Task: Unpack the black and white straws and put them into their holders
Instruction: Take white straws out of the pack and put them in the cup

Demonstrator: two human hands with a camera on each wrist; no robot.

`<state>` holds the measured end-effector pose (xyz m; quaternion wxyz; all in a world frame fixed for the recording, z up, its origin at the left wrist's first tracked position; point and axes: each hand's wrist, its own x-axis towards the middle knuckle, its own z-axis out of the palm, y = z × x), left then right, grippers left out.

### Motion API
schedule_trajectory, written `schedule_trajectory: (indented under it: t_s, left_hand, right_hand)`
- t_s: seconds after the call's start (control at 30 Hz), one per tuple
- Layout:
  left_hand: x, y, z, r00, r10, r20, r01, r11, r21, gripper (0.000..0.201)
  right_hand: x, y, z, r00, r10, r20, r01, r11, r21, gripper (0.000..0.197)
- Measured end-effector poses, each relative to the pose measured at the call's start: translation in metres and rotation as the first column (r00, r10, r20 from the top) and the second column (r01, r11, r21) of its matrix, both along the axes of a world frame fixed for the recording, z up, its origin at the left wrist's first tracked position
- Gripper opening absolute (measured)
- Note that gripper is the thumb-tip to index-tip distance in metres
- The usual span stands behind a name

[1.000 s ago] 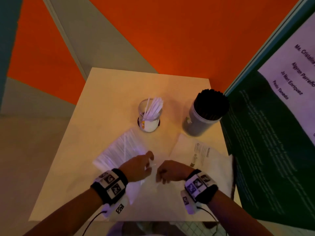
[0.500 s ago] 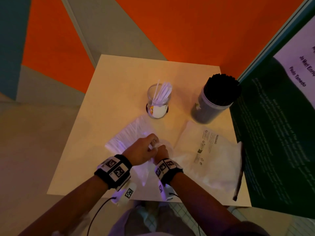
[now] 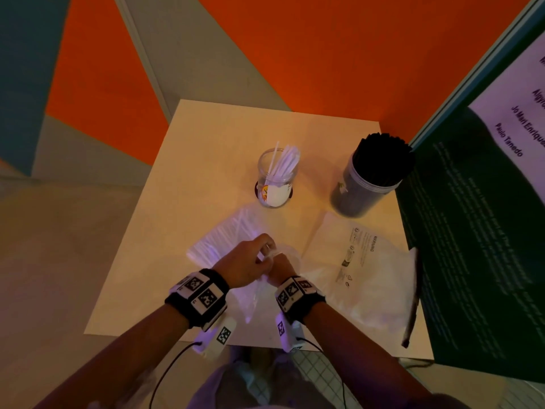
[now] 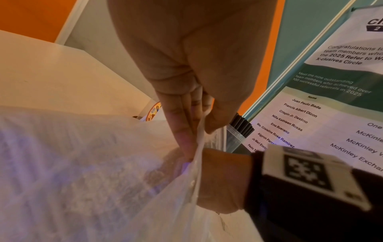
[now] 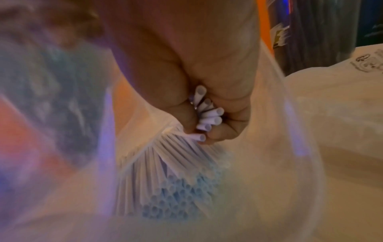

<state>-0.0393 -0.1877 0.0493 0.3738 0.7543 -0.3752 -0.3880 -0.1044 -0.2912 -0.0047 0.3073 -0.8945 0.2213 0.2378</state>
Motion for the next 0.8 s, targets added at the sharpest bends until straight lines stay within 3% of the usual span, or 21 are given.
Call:
schedule_trajectory:
  t_s: [0.17,0.23,0.27,0.33,0.47,0.53,0.63,0.7,0.8]
  left_hand:
    - [-0.001,-0.007,0.001,0.999,-0.031,0.008,0.031,0.999,0.012,0.019]
    - [-0.003,-0.012,0.0,0.999,-0.051,0.019,0.05,0.999,0.021,0.02]
    - [-0.003,-0.014,-0.001,0.997,-0.063,0.037,0.062,0.998,0.027,0.021]
    - [-0.005,-0.02,-0.003,0.987,-0.107,0.116,0.101,0.993,0.053,0.023]
    - [-0.008,-0.03,-0.004,0.927,-0.214,0.31,0.176,0.974,0.144,0.032]
    - [-0.013,-0.037,-0.002,0.847,-0.266,0.46,0.222,0.964,0.148,0.046]
    - [-0.026,-0.053,0.004,0.73,-0.33,0.599,0.322,0.938,0.125,0.087]
    - [-0.039,-0.069,0.012,0.717,-0.33,0.614,0.363,0.929,0.075,0.108]
    - [-0.059,-0.097,0.025,0.689,-0.281,0.668,0.403,0.915,-0.029,0.121]
  right_hand:
    - [-0.023,-0.019,0.038,0.994,0.05,-0.094,-0.043,0.996,0.072,0.027]
    - [-0.035,-0.031,0.053,0.982,0.091,-0.168,-0.079,0.994,0.077,0.015]
    - [-0.042,-0.038,0.058,0.973,0.099,-0.209,-0.087,0.994,0.069,0.024]
    - [-0.054,-0.054,0.069,0.966,0.065,-0.251,-0.049,0.996,0.068,0.029]
    - [-0.079,-0.087,0.103,0.92,0.173,-0.351,-0.18,0.984,0.015,0.012]
    - [-0.088,-0.104,0.124,0.894,0.224,-0.387,-0.259,0.965,-0.041,0.01]
    - [-0.095,-0.125,0.156,0.869,0.204,-0.451,-0.266,0.961,-0.077,0.008]
    - [-0.097,-0.136,0.177,0.86,0.189,-0.475,-0.262,0.961,-0.091,0.014]
    - [-0.097,-0.146,0.208,0.863,0.201,-0.464,-0.31,0.935,-0.17,0.015]
